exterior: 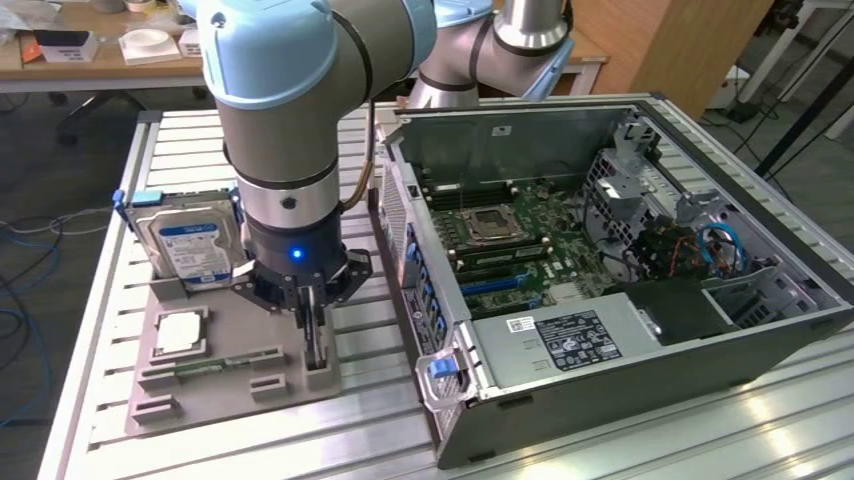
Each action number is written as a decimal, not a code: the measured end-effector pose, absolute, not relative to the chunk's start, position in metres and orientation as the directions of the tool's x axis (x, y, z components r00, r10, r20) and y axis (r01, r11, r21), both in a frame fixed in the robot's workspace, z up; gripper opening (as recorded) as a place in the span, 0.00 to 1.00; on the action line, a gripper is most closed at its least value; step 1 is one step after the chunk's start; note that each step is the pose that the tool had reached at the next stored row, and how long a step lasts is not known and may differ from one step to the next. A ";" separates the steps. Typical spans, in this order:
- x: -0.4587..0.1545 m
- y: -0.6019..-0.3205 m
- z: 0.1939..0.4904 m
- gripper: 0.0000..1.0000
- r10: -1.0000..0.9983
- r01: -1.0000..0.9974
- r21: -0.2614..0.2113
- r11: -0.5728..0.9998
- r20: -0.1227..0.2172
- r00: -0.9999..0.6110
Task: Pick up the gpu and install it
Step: 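Pick up the gpu and move the gpu toward the slot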
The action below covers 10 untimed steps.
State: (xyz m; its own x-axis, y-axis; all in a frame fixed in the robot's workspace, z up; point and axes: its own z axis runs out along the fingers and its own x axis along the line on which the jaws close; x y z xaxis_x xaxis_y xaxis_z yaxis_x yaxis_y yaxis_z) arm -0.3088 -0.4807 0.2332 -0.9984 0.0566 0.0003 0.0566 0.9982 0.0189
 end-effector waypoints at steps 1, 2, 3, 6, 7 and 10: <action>-0.309 -0.481 0.233 0.26 0.057 0.057 0.019 0.998 0.000 -0.998; -0.309 -0.481 0.233 0.26 0.057 0.057 0.019 0.998 0.000 -0.998; -0.309 -0.481 0.233 0.26 0.057 0.057 0.019 0.998 0.000 -0.998; -0.309 -0.481 0.233 0.26 0.057 0.057 0.019 0.998 0.000 -0.998; -0.309 -0.481 0.233 0.26 0.057 0.057 0.019 0.998 0.000 -0.998; -0.309 -0.481 0.233 0.26 0.057 0.057 0.019 0.998 0.000 -0.998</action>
State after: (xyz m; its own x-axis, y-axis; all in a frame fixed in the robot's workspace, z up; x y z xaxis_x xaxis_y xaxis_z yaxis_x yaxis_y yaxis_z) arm -0.3088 -0.4807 0.2332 -0.9984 0.0565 0.0003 0.0565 0.9982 0.0189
